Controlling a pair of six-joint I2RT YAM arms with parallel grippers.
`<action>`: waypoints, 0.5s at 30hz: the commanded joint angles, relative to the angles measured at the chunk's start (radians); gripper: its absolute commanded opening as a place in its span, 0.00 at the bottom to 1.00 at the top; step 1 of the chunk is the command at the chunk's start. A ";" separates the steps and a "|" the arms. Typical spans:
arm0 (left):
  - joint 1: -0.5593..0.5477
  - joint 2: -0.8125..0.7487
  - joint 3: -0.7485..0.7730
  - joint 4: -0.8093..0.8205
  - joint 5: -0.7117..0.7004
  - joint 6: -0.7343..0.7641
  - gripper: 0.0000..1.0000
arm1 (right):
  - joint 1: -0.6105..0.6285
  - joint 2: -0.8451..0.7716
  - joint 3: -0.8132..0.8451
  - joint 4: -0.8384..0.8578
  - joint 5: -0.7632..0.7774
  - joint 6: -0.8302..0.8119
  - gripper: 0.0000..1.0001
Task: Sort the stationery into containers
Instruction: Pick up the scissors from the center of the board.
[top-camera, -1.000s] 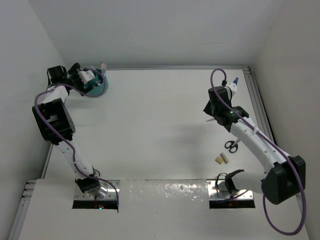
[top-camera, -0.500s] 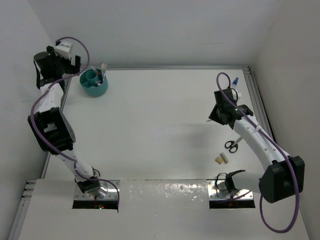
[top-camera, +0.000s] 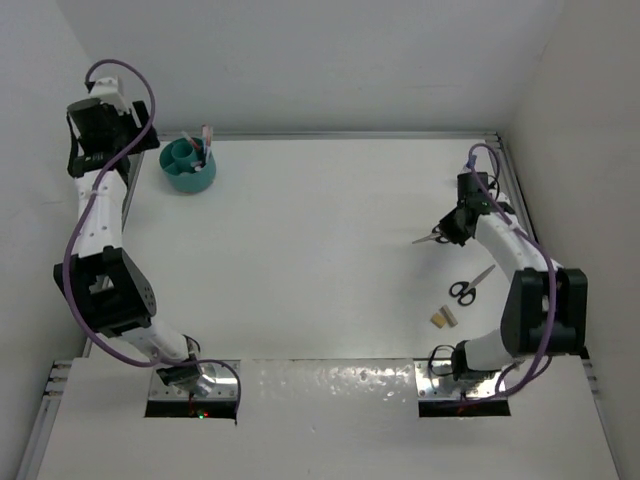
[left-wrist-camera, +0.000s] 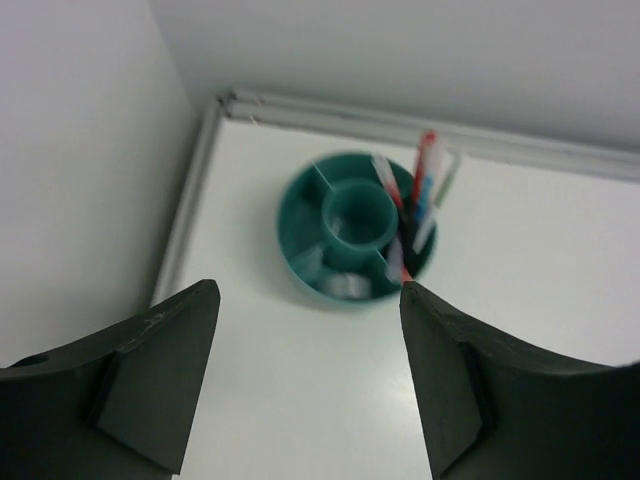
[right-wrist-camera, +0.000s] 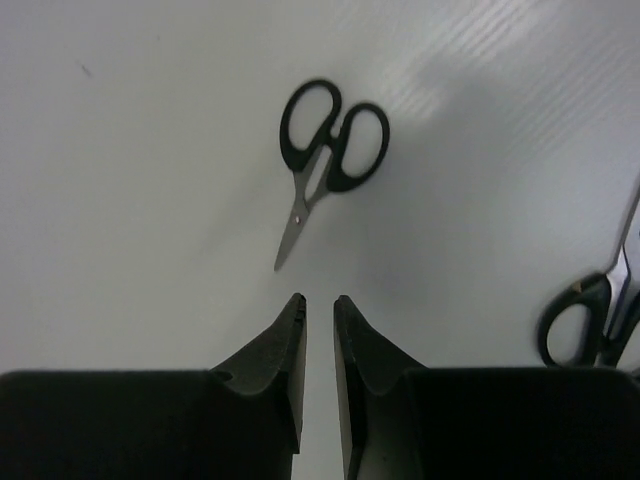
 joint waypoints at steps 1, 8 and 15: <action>-0.058 0.001 0.015 -0.139 0.032 -0.049 0.70 | -0.037 0.113 0.109 0.016 0.094 -0.011 0.16; -0.201 0.071 0.104 -0.333 0.077 -0.081 0.62 | -0.111 0.251 0.131 0.021 0.071 -0.034 0.16; -0.304 0.147 0.211 -0.442 0.029 -0.063 0.60 | -0.159 0.397 0.194 0.048 0.004 -0.111 0.17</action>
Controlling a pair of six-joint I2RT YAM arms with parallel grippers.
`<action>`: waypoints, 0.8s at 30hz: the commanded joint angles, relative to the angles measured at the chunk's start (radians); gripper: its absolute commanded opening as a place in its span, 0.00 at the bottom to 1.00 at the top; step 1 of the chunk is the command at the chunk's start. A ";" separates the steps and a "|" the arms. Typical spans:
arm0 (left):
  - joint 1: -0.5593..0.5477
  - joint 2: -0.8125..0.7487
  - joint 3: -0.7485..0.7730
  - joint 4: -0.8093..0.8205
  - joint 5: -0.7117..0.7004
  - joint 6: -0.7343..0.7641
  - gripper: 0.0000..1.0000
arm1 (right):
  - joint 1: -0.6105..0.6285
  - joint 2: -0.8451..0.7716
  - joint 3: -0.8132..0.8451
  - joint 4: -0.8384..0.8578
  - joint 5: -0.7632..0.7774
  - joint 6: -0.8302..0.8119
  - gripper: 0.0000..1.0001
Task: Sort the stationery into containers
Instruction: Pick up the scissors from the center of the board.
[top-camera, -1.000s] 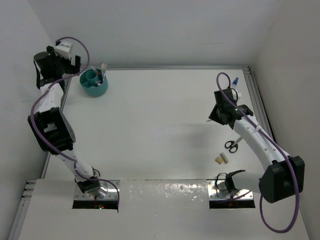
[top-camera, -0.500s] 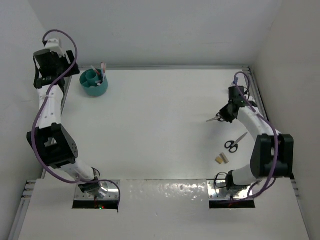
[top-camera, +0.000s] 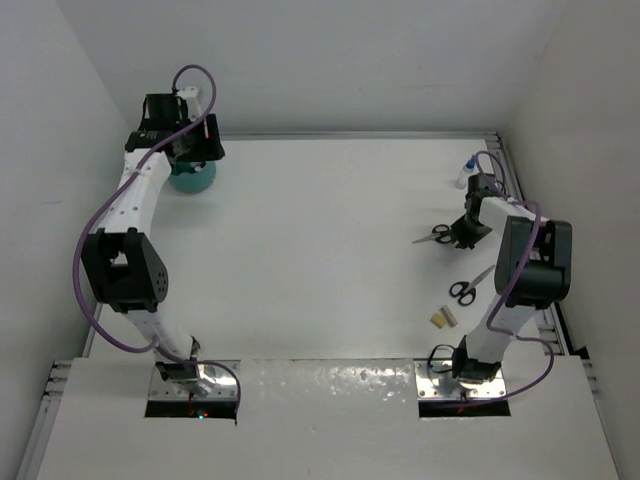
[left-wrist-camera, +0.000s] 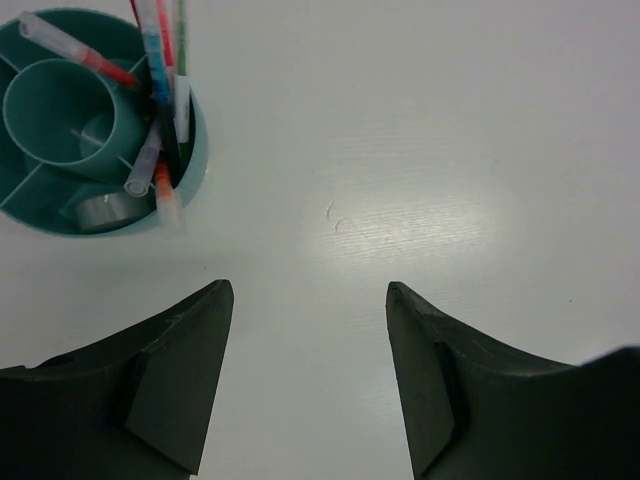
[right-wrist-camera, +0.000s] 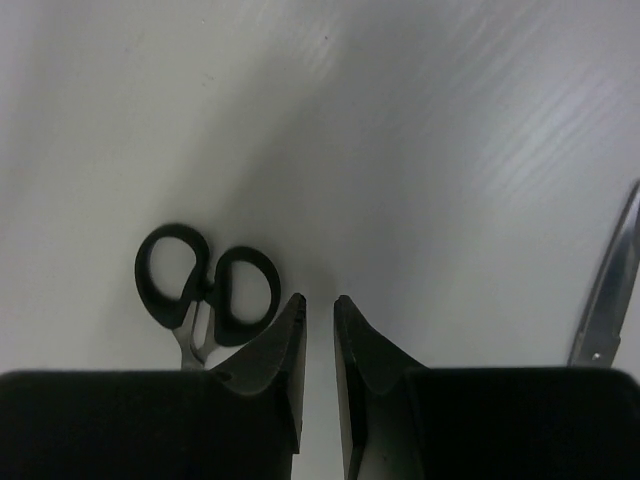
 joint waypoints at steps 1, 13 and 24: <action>-0.026 0.012 0.057 -0.048 -0.007 0.004 0.60 | -0.009 0.032 0.055 0.036 -0.020 -0.065 0.17; -0.060 0.032 0.034 -0.028 -0.025 0.013 0.60 | -0.012 0.035 0.069 0.081 -0.014 -0.150 0.18; -0.060 0.038 0.016 -0.011 -0.027 0.007 0.61 | 0.013 0.032 0.084 0.055 0.001 -0.180 0.17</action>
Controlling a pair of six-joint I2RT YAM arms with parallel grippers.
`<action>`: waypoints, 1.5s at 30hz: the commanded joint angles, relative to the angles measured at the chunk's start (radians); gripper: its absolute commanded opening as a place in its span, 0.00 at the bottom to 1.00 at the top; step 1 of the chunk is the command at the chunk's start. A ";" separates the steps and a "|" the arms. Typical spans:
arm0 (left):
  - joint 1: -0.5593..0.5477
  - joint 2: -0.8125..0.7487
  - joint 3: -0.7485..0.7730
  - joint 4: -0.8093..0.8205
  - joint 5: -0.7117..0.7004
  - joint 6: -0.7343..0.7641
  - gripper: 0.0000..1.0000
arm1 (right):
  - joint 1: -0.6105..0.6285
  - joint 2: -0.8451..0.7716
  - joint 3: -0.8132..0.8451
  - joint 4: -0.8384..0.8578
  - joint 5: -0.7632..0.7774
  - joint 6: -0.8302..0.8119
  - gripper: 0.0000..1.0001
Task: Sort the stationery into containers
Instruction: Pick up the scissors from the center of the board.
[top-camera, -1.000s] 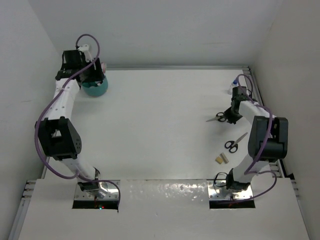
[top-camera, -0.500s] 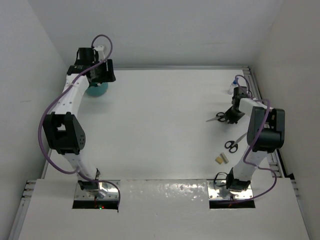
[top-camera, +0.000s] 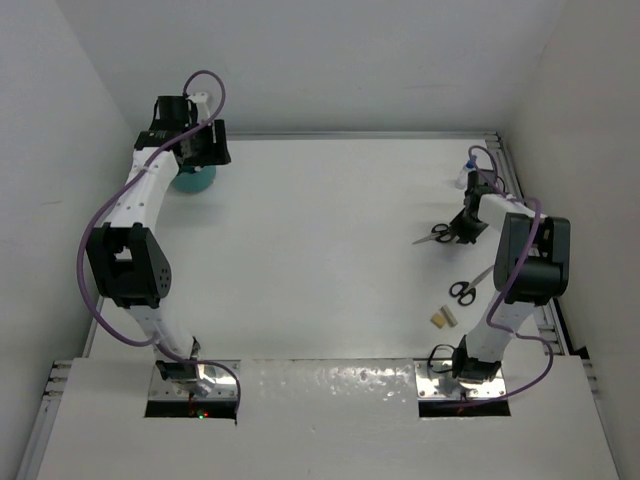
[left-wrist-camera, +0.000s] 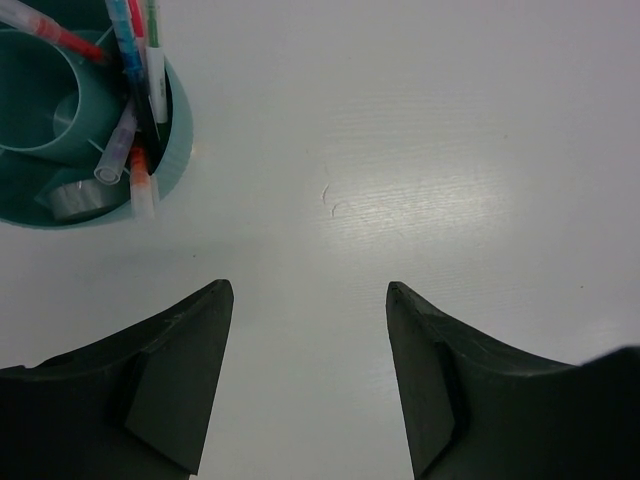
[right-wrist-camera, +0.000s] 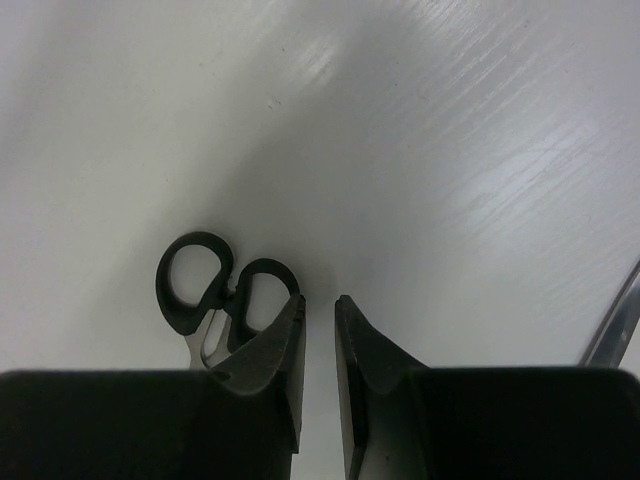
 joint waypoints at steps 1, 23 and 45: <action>-0.009 -0.003 -0.003 0.027 0.000 -0.006 0.61 | 0.018 -0.023 0.039 0.005 0.022 -0.027 0.17; -0.009 -0.006 -0.004 0.025 -0.013 -0.019 0.61 | 0.021 0.093 0.089 -0.033 0.054 -0.007 0.20; -0.010 0.007 0.033 -0.010 0.097 -0.014 0.61 | 0.175 -0.178 -0.104 0.133 0.184 -0.338 0.00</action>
